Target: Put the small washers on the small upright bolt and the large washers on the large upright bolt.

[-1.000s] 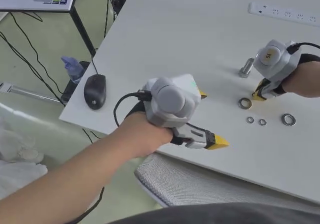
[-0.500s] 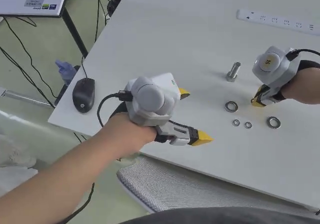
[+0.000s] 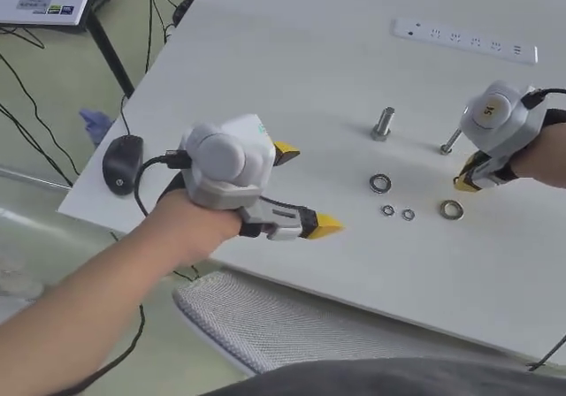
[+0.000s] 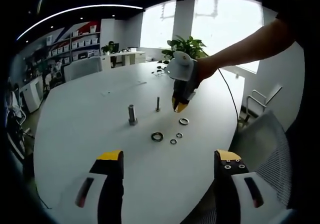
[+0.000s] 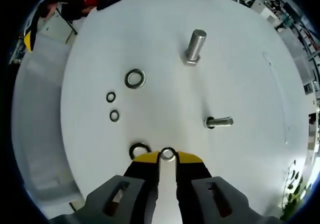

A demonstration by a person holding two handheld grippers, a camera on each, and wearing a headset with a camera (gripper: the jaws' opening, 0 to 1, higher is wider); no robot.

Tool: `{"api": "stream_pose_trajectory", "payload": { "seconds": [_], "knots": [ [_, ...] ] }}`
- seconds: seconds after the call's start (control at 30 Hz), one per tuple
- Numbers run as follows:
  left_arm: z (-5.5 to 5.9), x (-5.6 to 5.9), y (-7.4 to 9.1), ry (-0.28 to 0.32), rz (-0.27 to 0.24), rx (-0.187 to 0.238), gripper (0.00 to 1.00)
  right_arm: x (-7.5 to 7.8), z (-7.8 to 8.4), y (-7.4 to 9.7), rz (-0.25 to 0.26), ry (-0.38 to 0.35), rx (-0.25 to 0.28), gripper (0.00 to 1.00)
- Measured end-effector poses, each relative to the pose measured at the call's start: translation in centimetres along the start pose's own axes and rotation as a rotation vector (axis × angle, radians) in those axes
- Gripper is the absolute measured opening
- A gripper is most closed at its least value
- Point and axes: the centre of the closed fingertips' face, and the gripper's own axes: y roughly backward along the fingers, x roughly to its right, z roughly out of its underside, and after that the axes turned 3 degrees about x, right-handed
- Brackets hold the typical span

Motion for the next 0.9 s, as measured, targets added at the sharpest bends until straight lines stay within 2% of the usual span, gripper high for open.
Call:
{"api": "stream_pose_trajectory", "payload": {
  "seconds": [0.13, 0.37, 0.57, 0.67, 0.9],
  "knots": [
    [0.3, 0.3, 0.1, -0.001, -0.010, -0.010, 0.74, 0.5, 0.1, 0.5, 0.008, 0.007, 0.004, 0.12],
    [0.4, 0.4, 0.3, 0.014, -0.032, -0.013, 0.74, 2.1, -0.8, 1.2, 0.018, 0.001, 0.028, 0.12],
    [0.3, 0.1, 0.4, 0.022, -0.048, -0.010, 0.74, 3.5, -1.3, 2.3, 0.028, -0.001, 0.033, 0.12],
    [0.2, -0.1, 0.3, 0.023, -0.055, -0.008, 0.74, 4.8, -1.6, 2.6, 0.034, 0.007, 0.040, 0.12],
    [0.4, -0.2, -0.2, 0.025, -0.061, -0.012, 0.78, 6.1, -3.0, 3.1, 0.037, 0.020, 0.061, 0.12]
  ]
}}
